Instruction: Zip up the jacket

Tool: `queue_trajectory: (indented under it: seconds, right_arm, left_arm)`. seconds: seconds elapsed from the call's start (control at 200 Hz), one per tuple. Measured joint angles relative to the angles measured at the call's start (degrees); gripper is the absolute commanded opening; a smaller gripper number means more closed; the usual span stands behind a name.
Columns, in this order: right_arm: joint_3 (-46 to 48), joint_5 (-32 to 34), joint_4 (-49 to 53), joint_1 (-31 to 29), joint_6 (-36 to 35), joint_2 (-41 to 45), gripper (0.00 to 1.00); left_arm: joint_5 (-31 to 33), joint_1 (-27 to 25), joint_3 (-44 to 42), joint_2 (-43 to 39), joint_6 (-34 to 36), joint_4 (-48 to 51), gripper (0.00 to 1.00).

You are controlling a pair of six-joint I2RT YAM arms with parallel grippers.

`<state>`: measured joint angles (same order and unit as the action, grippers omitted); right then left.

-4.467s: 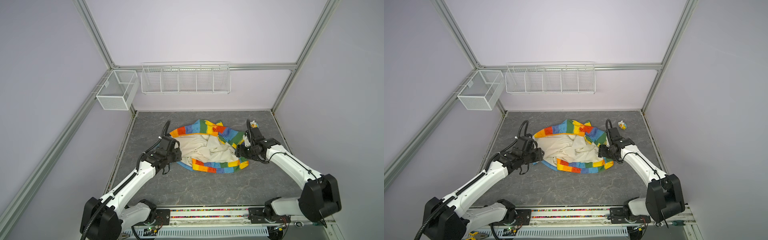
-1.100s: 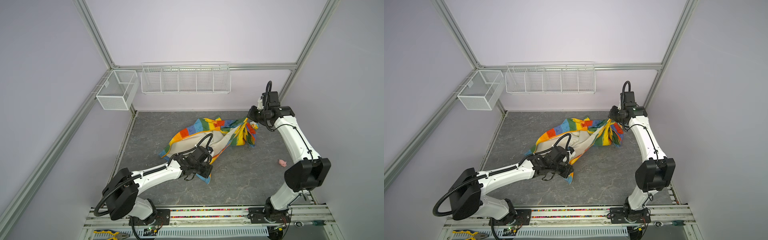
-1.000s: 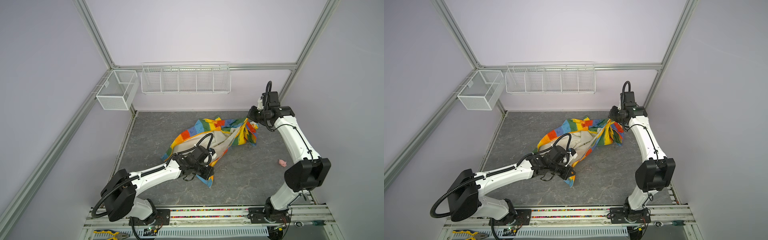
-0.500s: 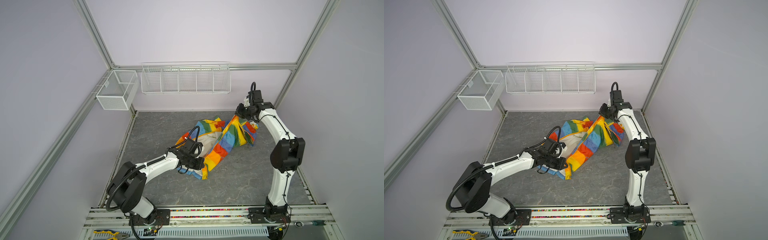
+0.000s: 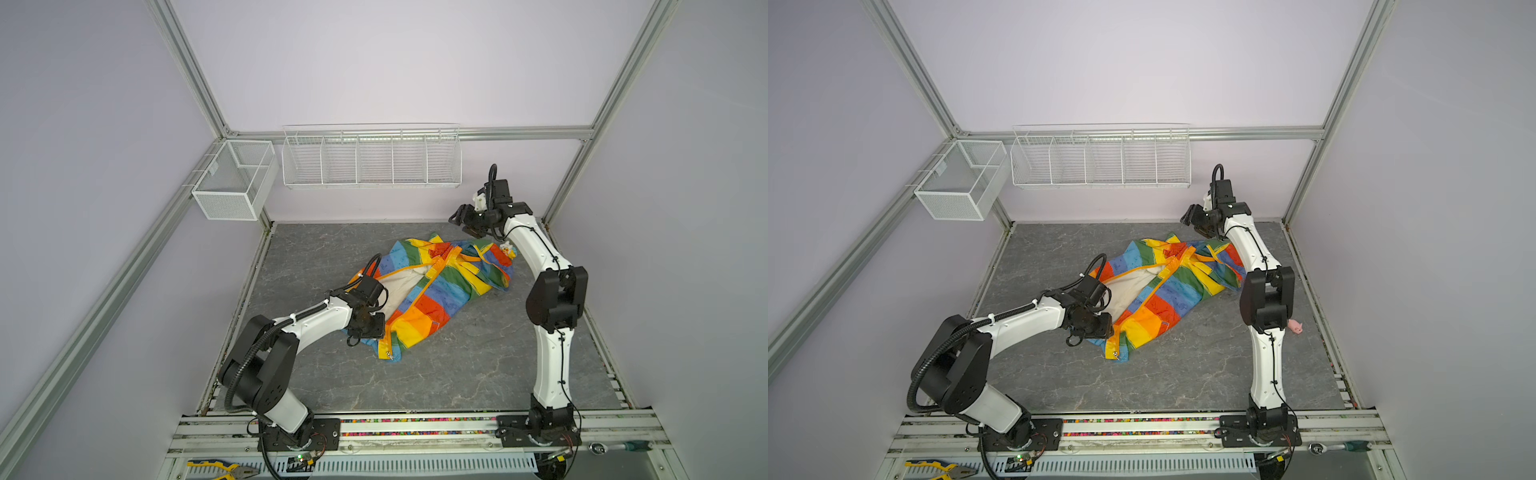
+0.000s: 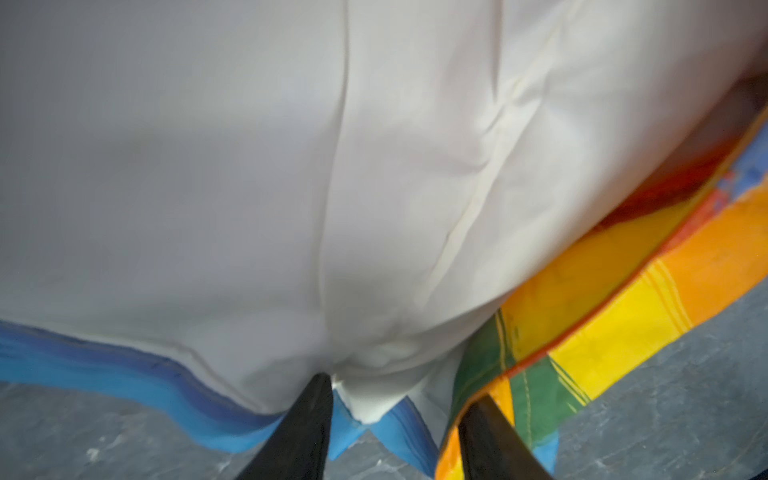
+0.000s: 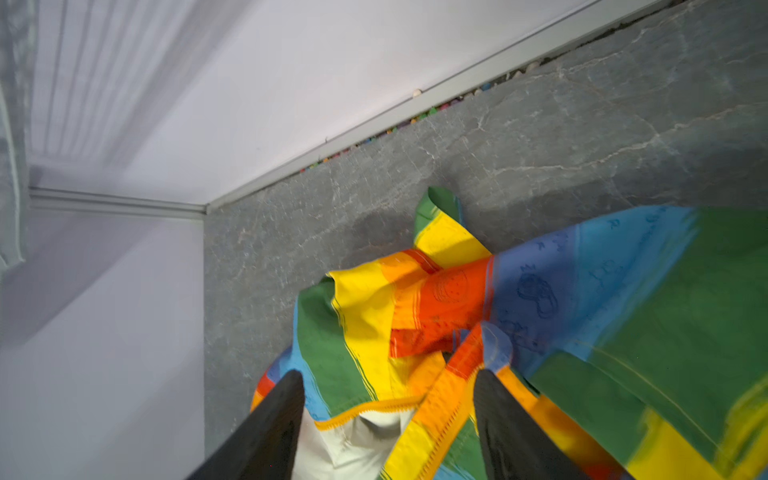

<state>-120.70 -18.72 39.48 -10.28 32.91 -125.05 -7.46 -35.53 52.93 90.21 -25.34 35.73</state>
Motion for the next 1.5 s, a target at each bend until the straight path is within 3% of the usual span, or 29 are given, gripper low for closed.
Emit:
queue_trajectory:
  seconds: [0.2,0.34,0.505,0.76,0.96,1.14,1.255,1.33,1.5]
  right_arm:
    - [15.39,2.84,0.15,0.0,-3.3,14.64,0.74]
    - [28.74,5.88,-0.52,-0.17,-4.39,26.71,0.73]
    - [46.93,8.26,-3.1,-1.4,-3.78,36.26,0.73]
    - [62.77,10.01,-7.45,-5.84,-0.96,37.29,0.74]
    - [64.52,10.21,-13.57,-6.14,2.1,35.76,0.73]
    - [64.37,11.04,-17.35,-6.38,3.76,30.75,0.68]
    - [64.0,11.63,-18.03,-6.38,4.42,27.76,0.61]
    - [63.6,11.98,-18.38,-6.38,4.9,26.49,0.53]
    - [61.7,13.16,-18.32,-6.32,5.33,25.35,0.21]
  left_arm:
    - [-0.13,-0.98,0.0,-5.51,-0.79,2.05,0.55]
    - [-0.61,-4.83,-1.42,-7.76,-2.99,2.01,0.56]
    - [-2.01,-9.92,-9.03,-9.49,-8.72,0.85,0.57]
    - [-3.3,-13.94,-18.49,-17.81,-19.41,-3.02,0.62]
    - [-2.67,-13.94,-18.64,-18.23,-23.08,-9.35,0.62]
    - [-0.74,-13.81,-16.7,-13.16,-23.96,-13.11,0.6]
    - [0.44,-13.6,-15.61,-10.08,-24.04,-14.51,0.53]
    - [1.44,-13.49,-15.02,-9.46,-23.69,-14.78,0.39]
    - [3.69,-12.39,-14.19,-10.71,-23.37,-13.35,0.14]
